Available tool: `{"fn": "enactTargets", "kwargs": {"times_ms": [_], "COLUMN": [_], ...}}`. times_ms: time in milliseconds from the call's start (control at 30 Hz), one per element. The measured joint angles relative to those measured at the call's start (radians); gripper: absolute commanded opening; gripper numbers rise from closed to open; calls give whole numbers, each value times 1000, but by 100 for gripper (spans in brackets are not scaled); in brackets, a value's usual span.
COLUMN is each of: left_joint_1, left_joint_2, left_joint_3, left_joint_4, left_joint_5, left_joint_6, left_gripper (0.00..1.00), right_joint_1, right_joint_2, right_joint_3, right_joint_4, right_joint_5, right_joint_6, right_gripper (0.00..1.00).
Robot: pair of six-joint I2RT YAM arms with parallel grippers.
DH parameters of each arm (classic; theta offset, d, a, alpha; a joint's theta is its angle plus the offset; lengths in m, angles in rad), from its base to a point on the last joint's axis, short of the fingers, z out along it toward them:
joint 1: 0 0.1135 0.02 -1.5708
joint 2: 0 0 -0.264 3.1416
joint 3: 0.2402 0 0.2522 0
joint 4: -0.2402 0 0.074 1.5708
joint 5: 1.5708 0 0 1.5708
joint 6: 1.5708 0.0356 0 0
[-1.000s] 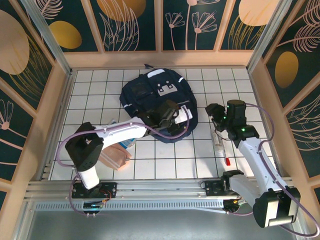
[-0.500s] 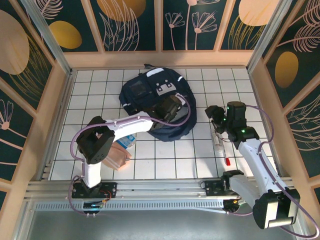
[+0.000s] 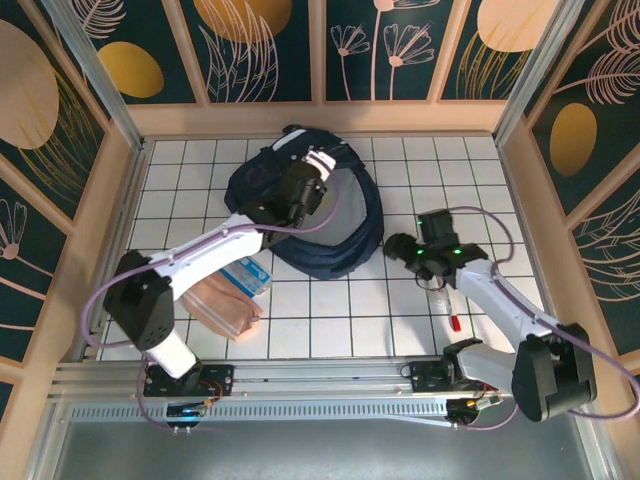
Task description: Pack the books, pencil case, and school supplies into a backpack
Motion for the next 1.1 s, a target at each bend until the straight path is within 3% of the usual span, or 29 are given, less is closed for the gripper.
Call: {"fn": "enactTargets", "kwargs": {"times_ms": [167,300,467,733,900,1100], "left_joint_1": [44,66,77,103,108,114], "left_joint_2": [-49,-49,-49,-49,-50,-57], "left_joint_3": [-37,-62,-67,-69,-70,-85], "left_joint_4": [19,32,47,53,55,56], "left_joint_5": [43,95,123,151,168,182], "left_joint_6": [-16,-31,-50,-68,-69,-69], "left_gripper": [0,0,0,0,0,0], "right_joint_1": [290,519,690,790,801,802], "right_joint_2": [92,250,493,849,1006,1017], "right_joint_3": [18,137,318,622,774,776], "right_joint_4": [80,142,273,380,351,336], "right_joint_5": [-67,-92,-103,-105,-94,-63], "right_joint_6": [-185,-342,-433,-460,-468,-474], "right_gripper": [68,68,70,73,66,26]}}
